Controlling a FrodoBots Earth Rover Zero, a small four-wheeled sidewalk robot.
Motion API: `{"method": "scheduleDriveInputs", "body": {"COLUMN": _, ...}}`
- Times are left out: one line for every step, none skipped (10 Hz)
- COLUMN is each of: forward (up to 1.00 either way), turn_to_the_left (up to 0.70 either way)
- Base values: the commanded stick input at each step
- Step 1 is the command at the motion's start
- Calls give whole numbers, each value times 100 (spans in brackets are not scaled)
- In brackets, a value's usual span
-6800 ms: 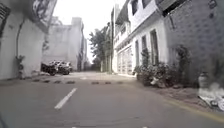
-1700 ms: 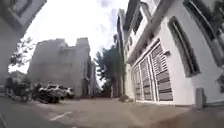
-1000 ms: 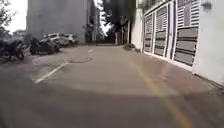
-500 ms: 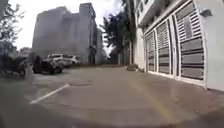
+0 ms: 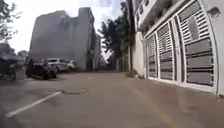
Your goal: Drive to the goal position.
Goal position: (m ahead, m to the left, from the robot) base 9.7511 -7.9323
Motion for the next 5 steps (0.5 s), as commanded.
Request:
{"method": "scheduleDriveInputs", "body": {"forward": 85, "turn_to_the_left": 0}}
{"method": "scheduleDriveInputs", "body": {"forward": 85, "turn_to_the_left": 0}}
{"method": "scheduleDriveInputs", "body": {"forward": 85, "turn_to_the_left": 0}}
{"method": "scheduleDriveInputs", "body": {"forward": 85, "turn_to_the_left": 0}}
{"method": "scheduleDriveInputs", "body": {"forward": 85, "turn_to_the_left": 0}}
